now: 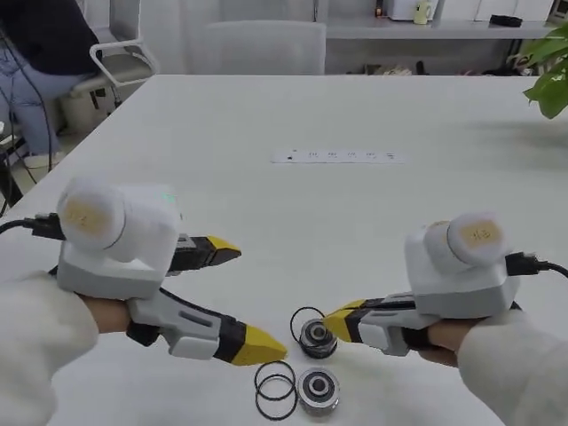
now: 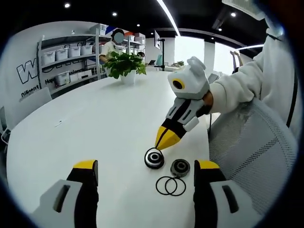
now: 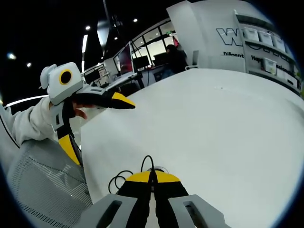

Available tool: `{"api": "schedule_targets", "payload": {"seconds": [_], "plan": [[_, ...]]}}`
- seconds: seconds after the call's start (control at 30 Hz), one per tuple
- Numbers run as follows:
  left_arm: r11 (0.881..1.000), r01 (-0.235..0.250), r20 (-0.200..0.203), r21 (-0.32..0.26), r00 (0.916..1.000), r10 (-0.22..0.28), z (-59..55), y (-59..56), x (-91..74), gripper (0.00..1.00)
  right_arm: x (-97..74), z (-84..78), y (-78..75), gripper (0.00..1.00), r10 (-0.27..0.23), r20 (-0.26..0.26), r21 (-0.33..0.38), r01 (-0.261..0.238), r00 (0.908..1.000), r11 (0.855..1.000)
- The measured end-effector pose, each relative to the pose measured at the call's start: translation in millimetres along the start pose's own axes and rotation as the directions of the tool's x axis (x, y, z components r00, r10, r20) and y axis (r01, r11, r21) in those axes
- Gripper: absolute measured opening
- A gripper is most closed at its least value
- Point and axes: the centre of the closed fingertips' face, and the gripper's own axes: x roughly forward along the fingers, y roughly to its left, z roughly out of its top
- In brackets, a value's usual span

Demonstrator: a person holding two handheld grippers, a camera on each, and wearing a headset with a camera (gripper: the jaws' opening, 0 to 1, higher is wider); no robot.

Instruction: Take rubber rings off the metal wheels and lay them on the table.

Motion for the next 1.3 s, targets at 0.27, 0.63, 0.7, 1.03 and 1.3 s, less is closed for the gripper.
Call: {"api": "schedule_targets", "payload": {"seconds": [0.27,0.63,0.7,1.03,1.3], "plan": [[0.999,-0.025,0.024,-0.038,0.9994,0.026,-8.4,-0.3,-20.0,0.84,-1.1,5.9,7.3,0.00,0.021,0.019,0.012,-0.021,0.9996,1.000],[0.989,-0.055,0.027,-0.135,0.9979,0.059,-38.7,-9.3,-36.5,0.82,6.1,4.1,33.0,0.00,0.103,0.004,0.023,-0.103,0.9946,0.994],[0.987,-0.055,0.026,-0.149,0.9979,0.059,-42.4,-9.8,-36.6,0.82,8.1,-0.4,38.2,0.00,0.119,-0.016,0.020,-0.119,0.9928,0.993],[0.987,-0.044,-0.015,-0.154,0.9990,0.042,-53.9,-15.3,-33.3,0.81,13.8,-12.2,60.7,0.00,0.188,-0.072,-0.004,-0.189,0.9795,0.982],[0.985,-0.040,-0.025,-0.167,0.9990,0.037,-57.4,-16.0,-32.8,0.81,17.8,-28.0,66.6,0.00,0.194,-0.148,-0.052,-0.204,0.9698,0.978]]}}
